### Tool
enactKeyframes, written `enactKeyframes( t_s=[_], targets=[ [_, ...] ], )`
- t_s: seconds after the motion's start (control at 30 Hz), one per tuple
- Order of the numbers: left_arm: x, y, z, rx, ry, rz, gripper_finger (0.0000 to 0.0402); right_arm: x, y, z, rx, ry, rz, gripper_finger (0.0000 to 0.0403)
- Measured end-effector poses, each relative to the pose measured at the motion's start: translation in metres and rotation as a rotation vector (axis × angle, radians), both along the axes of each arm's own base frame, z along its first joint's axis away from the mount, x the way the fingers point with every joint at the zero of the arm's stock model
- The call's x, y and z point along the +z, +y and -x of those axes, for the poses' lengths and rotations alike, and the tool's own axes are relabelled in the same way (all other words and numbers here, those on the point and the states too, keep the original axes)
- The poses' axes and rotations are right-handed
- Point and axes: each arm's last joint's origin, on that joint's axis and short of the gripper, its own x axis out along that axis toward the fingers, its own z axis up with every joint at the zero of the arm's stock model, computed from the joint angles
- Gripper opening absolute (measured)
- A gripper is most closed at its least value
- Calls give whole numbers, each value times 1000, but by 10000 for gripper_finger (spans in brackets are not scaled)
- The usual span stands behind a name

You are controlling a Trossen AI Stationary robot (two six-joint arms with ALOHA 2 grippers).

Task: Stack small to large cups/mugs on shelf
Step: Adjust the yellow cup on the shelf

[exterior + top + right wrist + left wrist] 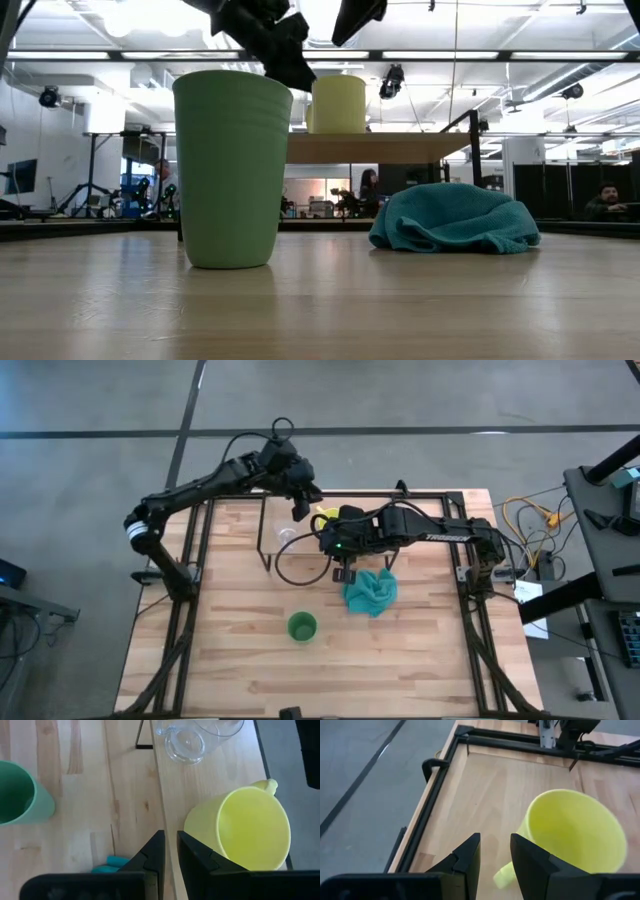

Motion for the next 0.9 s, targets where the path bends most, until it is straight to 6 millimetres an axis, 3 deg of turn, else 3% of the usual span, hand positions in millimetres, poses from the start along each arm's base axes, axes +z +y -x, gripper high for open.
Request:
enactKeyframes(
  t_s=[0.3,0.9],
  targets=[
    [-4,3,-1,6,10,7,93,-10,0,-1,1,35,-1,43],
    [-23,6,-8,-33,44,76,93,-10,0,-1,0,37,0,43]
  ],
)
